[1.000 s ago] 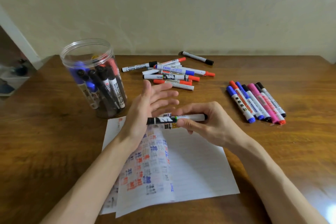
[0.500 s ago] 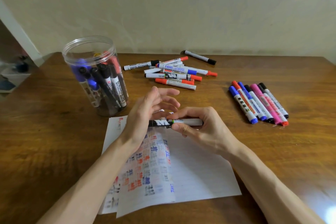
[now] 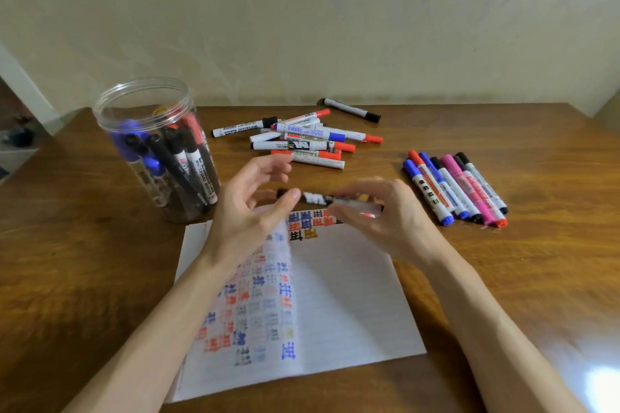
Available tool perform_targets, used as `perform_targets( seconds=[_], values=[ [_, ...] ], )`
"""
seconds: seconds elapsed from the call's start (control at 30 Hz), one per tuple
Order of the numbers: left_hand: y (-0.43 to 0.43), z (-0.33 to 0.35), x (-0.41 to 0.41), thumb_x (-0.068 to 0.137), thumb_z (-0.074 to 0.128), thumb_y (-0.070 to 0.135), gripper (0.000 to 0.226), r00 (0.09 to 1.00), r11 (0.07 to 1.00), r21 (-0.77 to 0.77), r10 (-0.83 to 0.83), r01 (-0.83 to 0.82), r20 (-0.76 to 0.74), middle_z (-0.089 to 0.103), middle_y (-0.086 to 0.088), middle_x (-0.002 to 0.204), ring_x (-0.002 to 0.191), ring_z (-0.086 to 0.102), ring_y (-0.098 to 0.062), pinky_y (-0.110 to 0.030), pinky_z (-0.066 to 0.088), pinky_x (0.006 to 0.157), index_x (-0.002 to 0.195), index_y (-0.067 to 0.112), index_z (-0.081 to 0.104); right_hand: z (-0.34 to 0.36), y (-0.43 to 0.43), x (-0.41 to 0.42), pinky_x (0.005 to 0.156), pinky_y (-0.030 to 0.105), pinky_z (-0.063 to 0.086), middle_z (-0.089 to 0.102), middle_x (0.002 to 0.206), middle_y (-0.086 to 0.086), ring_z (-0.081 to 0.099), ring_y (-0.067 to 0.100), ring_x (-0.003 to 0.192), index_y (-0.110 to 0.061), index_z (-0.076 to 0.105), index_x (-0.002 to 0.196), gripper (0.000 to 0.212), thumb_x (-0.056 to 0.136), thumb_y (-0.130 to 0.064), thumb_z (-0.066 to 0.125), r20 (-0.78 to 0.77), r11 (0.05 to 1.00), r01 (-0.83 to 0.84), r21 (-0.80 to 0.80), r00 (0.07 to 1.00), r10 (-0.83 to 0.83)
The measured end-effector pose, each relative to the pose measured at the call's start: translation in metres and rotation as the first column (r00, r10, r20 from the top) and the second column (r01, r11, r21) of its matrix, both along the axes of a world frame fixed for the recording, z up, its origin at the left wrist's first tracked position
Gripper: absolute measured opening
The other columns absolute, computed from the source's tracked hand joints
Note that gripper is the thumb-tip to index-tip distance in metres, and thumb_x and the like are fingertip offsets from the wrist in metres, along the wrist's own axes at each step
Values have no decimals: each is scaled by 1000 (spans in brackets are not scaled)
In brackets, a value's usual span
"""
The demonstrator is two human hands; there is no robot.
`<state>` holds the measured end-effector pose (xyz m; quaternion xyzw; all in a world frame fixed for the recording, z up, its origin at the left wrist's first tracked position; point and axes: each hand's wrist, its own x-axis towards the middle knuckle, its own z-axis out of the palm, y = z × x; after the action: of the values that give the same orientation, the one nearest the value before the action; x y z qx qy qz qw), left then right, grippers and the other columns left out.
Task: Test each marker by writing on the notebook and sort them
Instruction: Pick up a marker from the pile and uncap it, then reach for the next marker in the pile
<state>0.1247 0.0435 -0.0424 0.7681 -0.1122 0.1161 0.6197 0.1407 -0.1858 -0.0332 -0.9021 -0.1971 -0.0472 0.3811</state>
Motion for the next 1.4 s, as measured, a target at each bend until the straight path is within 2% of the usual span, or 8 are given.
perform_targets(
  seconds=[0.1, 0.17, 0.27, 0.4, 0.63, 0.8, 1.03, 1.4],
  values=[
    [0, -2, 2, 91, 77, 19, 41, 998, 996, 67, 63, -63, -5, 68, 15, 120, 117, 62, -3, -12, 52, 87, 129, 29, 64, -6, -14, 11, 59, 15, 41, 67, 98, -10, 60, 6, 77, -30, 76, 111, 15, 96, -33, 75, -51, 935, 355, 13, 934, -354],
    [3, -2, 1, 93, 74, 25, 36, 995, 966, 236, 97, -101, 30, 67, 20, 112, 108, 63, 4, -10, 54, 78, 126, 35, 63, -12, -22, 17, 61, 21, 48, 73, 100, -2, 62, 8, 76, -21, 78, 120, 25, 97, -31, 74, 16, 846, 531, -35, 847, -531],
    [12, -2, -2, 92, 72, 33, 37, 994, 856, 505, 85, -110, 74, 66, 22, 100, 86, 68, 0, -18, 60, 67, 127, 39, 61, -22, -32, 23, 78, 37, 59, 76, 103, 7, 66, 20, 90, -15, 77, 124, 31, 95, -26, 76, 165, 759, 645, -81, 760, -628],
    [17, -4, -4, 90, 70, 43, 42, 991, 778, 615, 72, -128, 115, 62, 24, 94, 74, 67, -1, -18, 58, 58, 130, 38, 60, -31, -33, 25, 85, 39, 47, 69, 100, 9, 54, 24, 99, -13, 75, 117, 28, 90, -21, 79, 303, 674, 703, -226, 708, -638],
    [18, -6, 0, 72, 65, 69, 64, 994, 745, 661, 26, -90, 106, 60, 23, 95, 72, 64, -3, -29, 62, 63, 129, 40, 59, -31, -35, 25, 91, 37, 42, 64, 114, 10, 52, 28, 111, -16, 68, 126, 37, 91, -22, 78, 271, 658, 702, -273, 712, -647],
    [18, -6, 1, 67, 63, 75, 71, 996, 748, 658, 42, -83, 79, 58, 23, 100, 77, 63, -4, -29, 62, 68, 129, 41, 60, -35, -31, 27, 86, 30, 34, 65, 111, 5, 49, 19, 103, -19, 71, 118, 27, 92, -26, 77, 277, 791, 595, -140, 791, -546],
    [19, -10, 3, 76, 60, 68, 60, 992, 785, 607, 87, -125, 91, 61, 22, 97, 77, 64, -1, -20, 59, 62, 127, 37, 62, -32, -13, 28, 91, 41, 53, 64, 110, -2, 58, 18, 106, -24, 73, 114, 30, 90, -40, 80, 229, 924, 383, 5, 899, -374],
    [20, -19, 8, 80, 76, 58, 51, 988, 760, 632, 100, -152, 118, 59, 21, 96, 74, 61, -3, -27, 61, 65, 124, 37, 63, -14, 28, 81, 101, 42, 53, 66, 133, 3, 60, 22, 121, -23, 67, 130, 40, 93, -37, 77, 116, 927, 284, -245, 958, -263]
  ],
)
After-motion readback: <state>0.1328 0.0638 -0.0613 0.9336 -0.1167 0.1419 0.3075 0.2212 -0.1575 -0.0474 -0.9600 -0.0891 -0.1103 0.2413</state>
